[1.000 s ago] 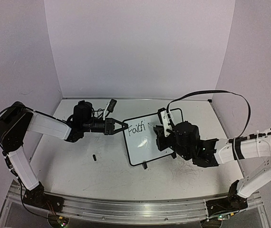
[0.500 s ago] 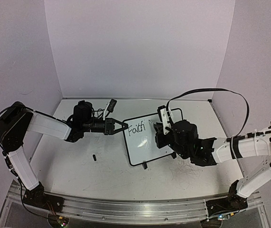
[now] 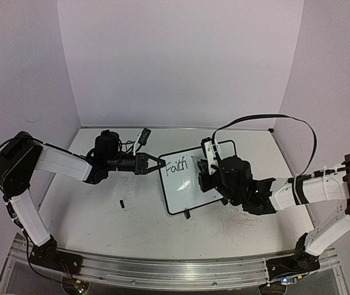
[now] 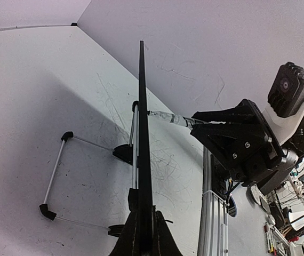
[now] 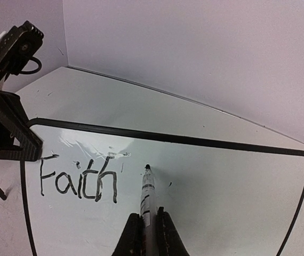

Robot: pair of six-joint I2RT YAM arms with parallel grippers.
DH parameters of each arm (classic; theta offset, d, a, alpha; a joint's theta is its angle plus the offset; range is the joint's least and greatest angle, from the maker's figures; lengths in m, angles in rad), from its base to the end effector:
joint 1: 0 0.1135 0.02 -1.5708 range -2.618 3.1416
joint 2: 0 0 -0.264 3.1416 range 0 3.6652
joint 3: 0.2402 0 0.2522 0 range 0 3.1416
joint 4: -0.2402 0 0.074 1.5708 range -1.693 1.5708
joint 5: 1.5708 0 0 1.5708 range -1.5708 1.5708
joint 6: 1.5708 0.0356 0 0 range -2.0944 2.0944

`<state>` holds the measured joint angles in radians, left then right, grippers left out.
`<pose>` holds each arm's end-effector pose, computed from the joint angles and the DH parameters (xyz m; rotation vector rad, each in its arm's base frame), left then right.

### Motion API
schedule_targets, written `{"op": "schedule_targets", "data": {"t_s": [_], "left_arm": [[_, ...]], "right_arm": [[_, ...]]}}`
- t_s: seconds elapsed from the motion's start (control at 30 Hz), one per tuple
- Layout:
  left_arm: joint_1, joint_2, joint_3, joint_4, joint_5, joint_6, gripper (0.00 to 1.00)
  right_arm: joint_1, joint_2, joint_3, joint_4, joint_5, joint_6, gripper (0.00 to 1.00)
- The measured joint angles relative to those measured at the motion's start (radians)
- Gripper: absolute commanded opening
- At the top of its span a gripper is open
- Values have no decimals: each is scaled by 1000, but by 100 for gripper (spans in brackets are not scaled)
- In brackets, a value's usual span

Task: Write a sentence on the whiteboard

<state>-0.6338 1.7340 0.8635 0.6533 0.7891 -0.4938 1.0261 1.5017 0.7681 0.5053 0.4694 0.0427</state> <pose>0.2778 -0.2356 0.2040 0.7603 1.8350 -1.4717 0.1832 0.2712 0.2335 -0.5350 1.7054 0.3490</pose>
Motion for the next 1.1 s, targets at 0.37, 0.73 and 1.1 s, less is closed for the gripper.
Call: {"op": "schedule_targets", "data": {"t_s": [0.37, 0.73, 1.1], "left_arm": [[0, 0, 0, 0, 0, 0, 0], [0, 0, 0, 0, 1, 0, 0], [0, 0, 0, 0, 2, 0, 0]], "right_arm": [[0, -27, -2, -9, -3, 10, 0], [0, -42, -8, -13, -24, 26, 0], [0, -26, -7, -26, -25, 33, 0]]}}
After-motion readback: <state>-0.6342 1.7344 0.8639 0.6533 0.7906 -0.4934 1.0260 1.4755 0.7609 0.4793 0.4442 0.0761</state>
